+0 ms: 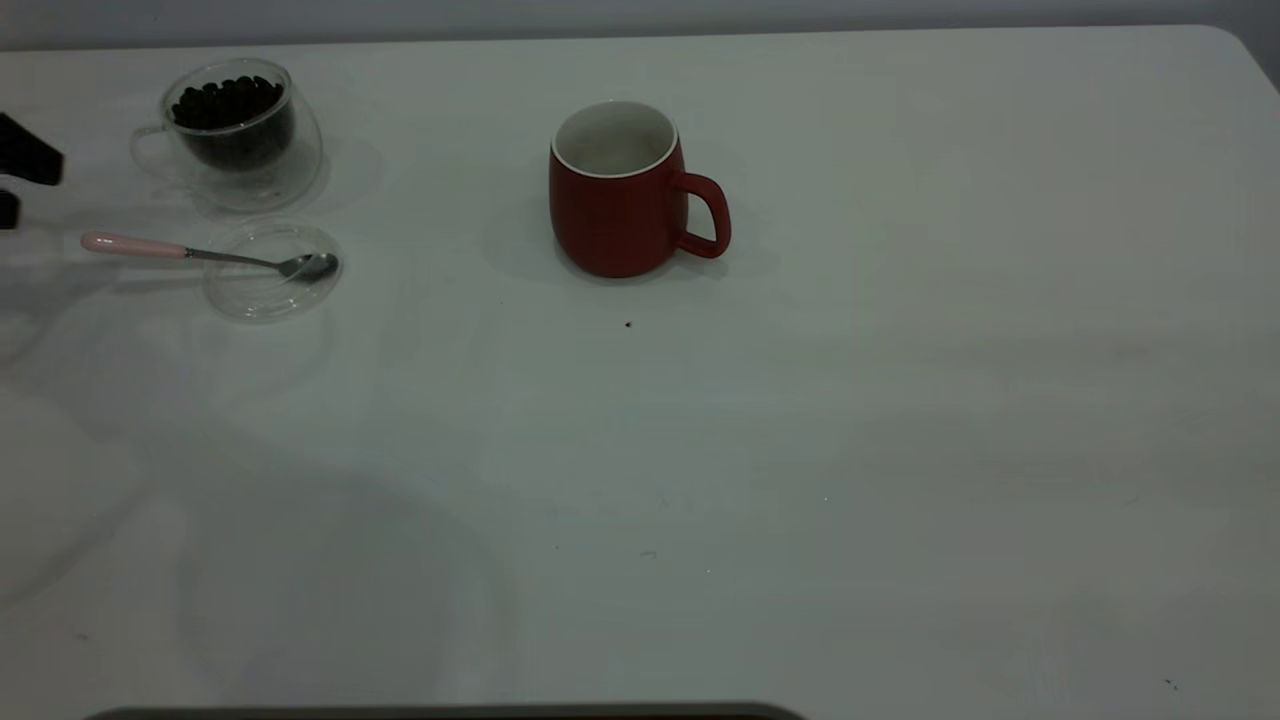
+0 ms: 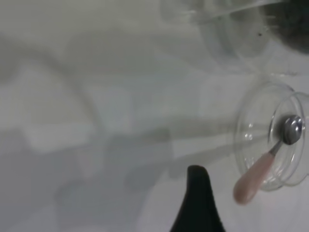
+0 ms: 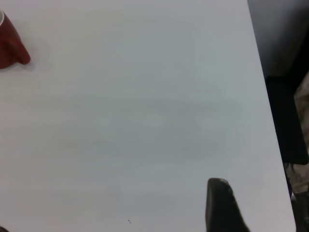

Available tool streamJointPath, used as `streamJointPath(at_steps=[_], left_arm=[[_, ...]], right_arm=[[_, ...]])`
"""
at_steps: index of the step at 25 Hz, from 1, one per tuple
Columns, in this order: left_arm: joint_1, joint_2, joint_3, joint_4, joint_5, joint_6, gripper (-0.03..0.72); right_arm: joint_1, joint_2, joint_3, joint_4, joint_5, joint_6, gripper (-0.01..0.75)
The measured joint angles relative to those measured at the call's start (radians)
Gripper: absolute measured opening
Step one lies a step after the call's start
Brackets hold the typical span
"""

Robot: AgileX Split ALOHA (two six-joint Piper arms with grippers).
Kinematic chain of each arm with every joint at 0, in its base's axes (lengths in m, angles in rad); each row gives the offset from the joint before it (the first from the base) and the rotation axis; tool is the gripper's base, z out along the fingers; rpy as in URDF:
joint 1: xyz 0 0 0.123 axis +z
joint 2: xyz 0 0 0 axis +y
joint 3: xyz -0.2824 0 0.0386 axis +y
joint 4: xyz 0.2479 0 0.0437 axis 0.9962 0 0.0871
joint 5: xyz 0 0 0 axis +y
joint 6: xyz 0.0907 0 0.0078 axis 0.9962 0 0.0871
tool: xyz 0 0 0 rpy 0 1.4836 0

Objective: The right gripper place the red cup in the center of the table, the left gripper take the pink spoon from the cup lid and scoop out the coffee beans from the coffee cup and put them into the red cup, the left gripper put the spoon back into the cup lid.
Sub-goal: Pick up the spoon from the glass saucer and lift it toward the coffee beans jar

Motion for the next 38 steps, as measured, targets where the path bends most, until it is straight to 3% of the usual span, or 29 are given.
streamJointPath(at_steps=[9, 22, 38], left_arm=[[-0.07, 0.045, -0.038, 0.011, -0.022, 0.041, 0.627], [-0.072, 0.111, -0.049, 0.029, -0.028, 0.032, 0.6], [-0.085, 0.134, -0.053, 0.002, 0.046, 0.028, 0.594]], right_arm=[[0.0, 0.0, 0.0, 0.0, 0.0, 0.0, 0.434], [0.0, 0.0, 0.0, 0.0, 0.0, 0.0, 0.434], [0.0, 0.0, 0.0, 0.0, 0.0, 0.0, 0.434]])
